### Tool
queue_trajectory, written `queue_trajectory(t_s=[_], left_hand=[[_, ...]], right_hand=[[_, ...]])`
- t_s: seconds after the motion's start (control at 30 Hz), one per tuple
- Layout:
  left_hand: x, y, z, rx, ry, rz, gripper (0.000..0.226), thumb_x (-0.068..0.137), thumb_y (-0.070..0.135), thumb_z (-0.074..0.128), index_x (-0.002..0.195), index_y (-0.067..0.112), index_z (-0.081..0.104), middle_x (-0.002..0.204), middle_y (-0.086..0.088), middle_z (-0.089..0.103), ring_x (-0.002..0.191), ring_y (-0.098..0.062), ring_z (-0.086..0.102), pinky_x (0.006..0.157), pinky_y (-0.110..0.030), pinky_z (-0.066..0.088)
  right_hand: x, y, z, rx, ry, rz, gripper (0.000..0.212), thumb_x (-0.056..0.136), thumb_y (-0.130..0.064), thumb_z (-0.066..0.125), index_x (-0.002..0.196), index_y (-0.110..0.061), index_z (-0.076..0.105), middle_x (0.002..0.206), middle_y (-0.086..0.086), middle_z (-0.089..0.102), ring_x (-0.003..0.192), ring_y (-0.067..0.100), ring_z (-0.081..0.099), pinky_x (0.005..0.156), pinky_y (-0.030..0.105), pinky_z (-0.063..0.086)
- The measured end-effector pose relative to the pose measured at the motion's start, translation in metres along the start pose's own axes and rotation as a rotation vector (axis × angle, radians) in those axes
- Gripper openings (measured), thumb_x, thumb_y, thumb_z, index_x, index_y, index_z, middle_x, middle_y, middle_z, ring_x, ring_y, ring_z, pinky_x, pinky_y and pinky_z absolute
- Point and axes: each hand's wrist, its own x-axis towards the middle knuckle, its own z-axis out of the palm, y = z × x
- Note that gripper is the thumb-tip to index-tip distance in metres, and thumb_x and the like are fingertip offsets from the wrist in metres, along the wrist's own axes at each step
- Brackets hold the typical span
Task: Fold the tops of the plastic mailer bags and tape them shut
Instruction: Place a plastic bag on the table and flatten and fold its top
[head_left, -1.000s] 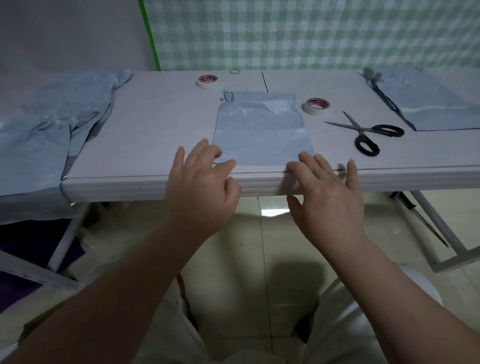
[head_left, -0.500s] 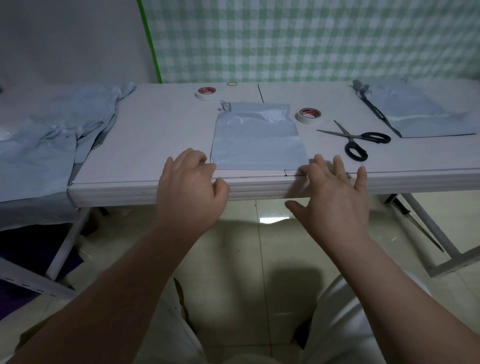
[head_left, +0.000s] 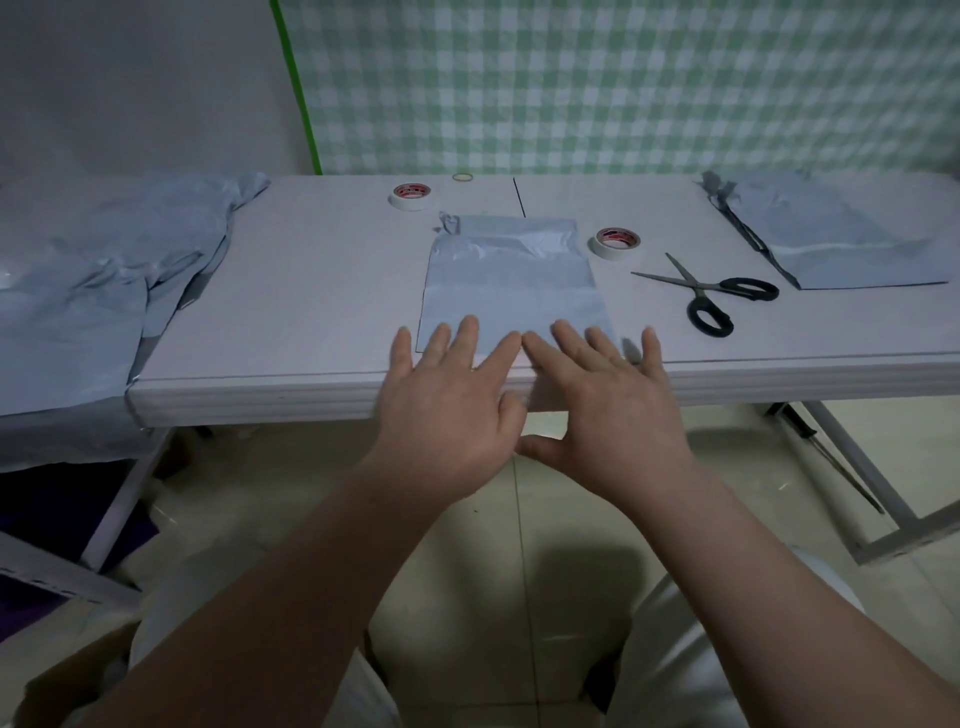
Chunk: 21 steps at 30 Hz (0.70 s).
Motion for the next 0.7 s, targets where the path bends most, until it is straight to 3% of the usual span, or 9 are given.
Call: queue_trajectory(t_s=[0.13,0.23,0.33,0.4,0.47,0.6,0.7], left_hand=[[-0.007,-0.012,-0.005,0.004,0.026,0.001,0.069,0.083,0.044,0.0,0.15,0.036,0.015,0.157,-0.011,0.021,0.144,-0.024,0.022,0.115,-0.053,0.0],[-0.005,-0.019,-0.011,0.021,0.031,0.007,0.067,0.085,0.039,0.005,0.146,0.031,0.03,0.149,-0.009,0.038,0.135,-0.02,0.039,0.116,-0.053,0.004],[0.016,-0.022,-0.025,0.068,0.0,-0.001,0.037,0.094,0.028,0.025,0.114,0.028,0.056,0.115,0.0,0.061,0.107,-0.018,0.057,0.116,-0.046,0.01],[0.036,-0.019,-0.038,0.096,0.035,-0.022,0.019,0.094,0.02,0.039,0.093,0.027,0.058,0.102,0.001,0.065,0.101,-0.019,0.058,0.116,-0.04,0.012],[0.051,-0.012,-0.042,0.081,0.081,-0.005,0.018,0.093,0.017,0.045,0.096,0.028,0.059,0.103,0.001,0.066,0.104,-0.019,0.057,0.116,-0.038,0.012],[0.063,-0.005,-0.025,0.019,0.004,0.103,0.032,0.099,0.025,0.032,0.127,0.023,0.048,0.122,0.004,0.055,0.117,-0.016,0.05,0.114,-0.046,0.01],[0.06,-0.015,-0.012,-0.077,-0.143,0.067,0.049,0.102,0.031,0.018,0.15,0.027,0.016,0.157,0.007,0.019,0.143,-0.014,0.019,0.115,-0.054,0.004]], right_hand=[[-0.004,0.008,-0.006,-0.014,-0.03,0.052,0.087,0.073,-0.073,0.052,0.144,-0.029,0.027,0.151,-0.006,0.029,0.138,0.015,0.03,0.115,0.052,0.003],[-0.002,0.009,-0.011,0.004,0.045,0.118,0.067,0.082,-0.075,0.03,0.119,-0.023,0.051,0.124,-0.007,0.055,0.116,0.015,0.052,0.114,0.05,0.012],[0.018,0.007,-0.02,0.009,0.126,0.248,0.049,0.097,-0.05,0.028,0.087,-0.018,0.064,0.081,0.005,0.067,0.085,0.028,0.063,0.116,0.044,0.012],[0.037,0.004,-0.023,-0.026,0.183,0.217,0.035,0.098,-0.028,0.035,0.084,-0.014,0.064,0.075,0.008,0.065,0.08,0.031,0.062,0.116,0.045,0.009],[0.055,0.0,-0.018,-0.003,0.171,0.097,0.02,0.092,-0.013,0.041,0.094,-0.014,0.061,0.084,0.005,0.063,0.091,0.029,0.06,0.114,0.047,0.008],[0.07,0.0,0.001,0.096,-0.035,0.011,0.032,0.098,-0.023,0.03,0.126,-0.019,0.045,0.123,-0.002,0.052,0.12,0.018,0.045,0.113,0.047,0.008],[0.068,0.011,0.006,0.115,-0.146,0.037,0.047,0.101,-0.031,0.018,0.146,-0.021,0.024,0.155,-0.006,0.023,0.142,0.013,0.021,0.115,0.05,0.001]])
